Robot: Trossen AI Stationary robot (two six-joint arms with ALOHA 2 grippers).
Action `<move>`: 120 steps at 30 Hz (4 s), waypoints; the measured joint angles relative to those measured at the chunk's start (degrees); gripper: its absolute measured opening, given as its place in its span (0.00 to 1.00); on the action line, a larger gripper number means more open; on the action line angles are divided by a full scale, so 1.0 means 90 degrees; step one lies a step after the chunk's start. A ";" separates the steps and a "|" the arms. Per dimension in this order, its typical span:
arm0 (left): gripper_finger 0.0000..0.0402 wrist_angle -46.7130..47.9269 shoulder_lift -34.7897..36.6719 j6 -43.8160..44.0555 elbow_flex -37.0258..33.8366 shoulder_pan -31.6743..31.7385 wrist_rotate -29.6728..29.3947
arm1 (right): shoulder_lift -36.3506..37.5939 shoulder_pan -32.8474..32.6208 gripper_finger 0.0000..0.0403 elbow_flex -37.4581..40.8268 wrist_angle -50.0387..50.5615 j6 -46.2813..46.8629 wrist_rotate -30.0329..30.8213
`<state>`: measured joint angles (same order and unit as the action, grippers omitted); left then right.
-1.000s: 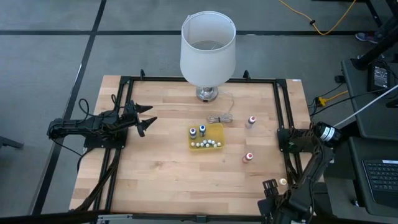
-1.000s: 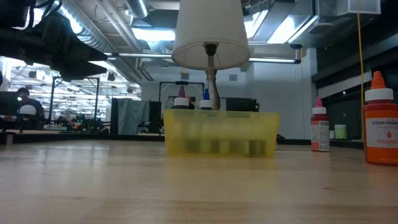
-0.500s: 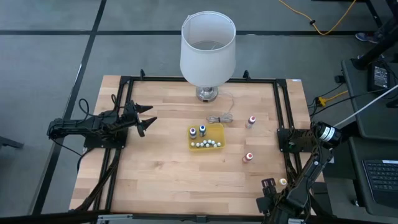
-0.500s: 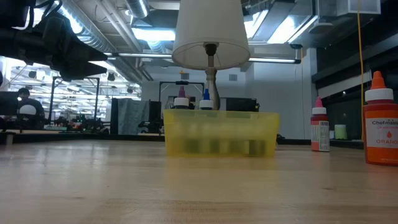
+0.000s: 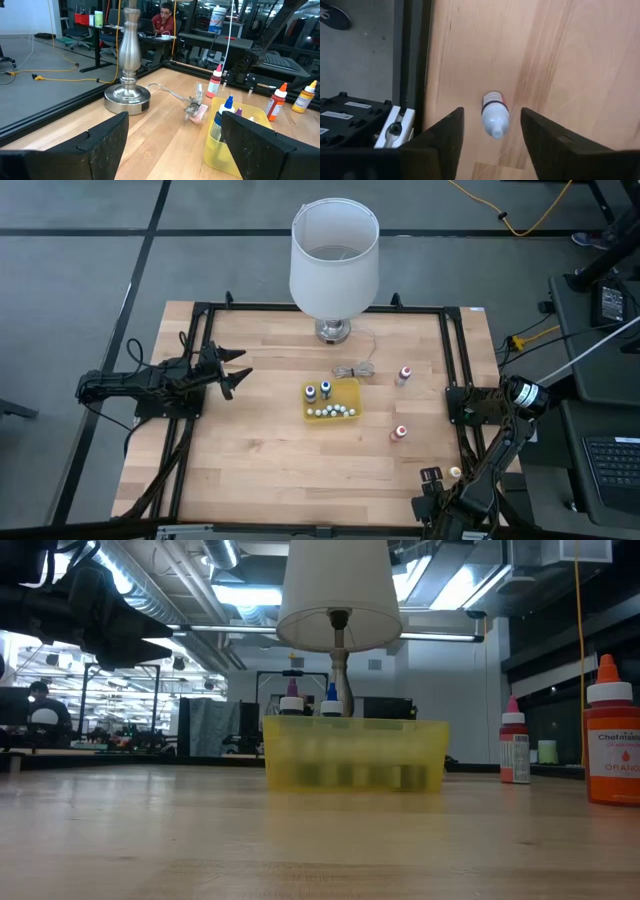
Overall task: Pick & Place food coloring
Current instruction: Put the small red food coloring bottle into the yellow bin
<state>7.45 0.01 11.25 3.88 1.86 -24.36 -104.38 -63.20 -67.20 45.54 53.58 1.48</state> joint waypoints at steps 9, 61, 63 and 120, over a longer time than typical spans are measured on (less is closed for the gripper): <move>0.77 0.0001 0.0000 0.0000 0.0000 0.0000 0.0000 | 0.0000 0.0000 0.22 0.0000 -0.0002 0.0000 -0.0002; 0.77 0.0000 0.0000 0.0000 0.0000 0.0000 0.0000 | -0.0580 0.6453 0.16 -0.3755 0.2895 -0.5706 0.0393; 0.78 -0.0001 0.0000 0.0000 0.0000 0.0000 0.0000 | -0.0726 0.6584 0.16 -0.3755 0.2789 -0.5702 0.0379; 0.77 0.0000 0.0000 0.0000 0.0000 -0.0001 0.0000 | -0.2157 0.6654 0.20 -0.3245 0.1256 -0.5481 0.0323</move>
<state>7.45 0.01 11.25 3.88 1.85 -24.36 -123.79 -3.31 -96.40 56.84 4.25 4.38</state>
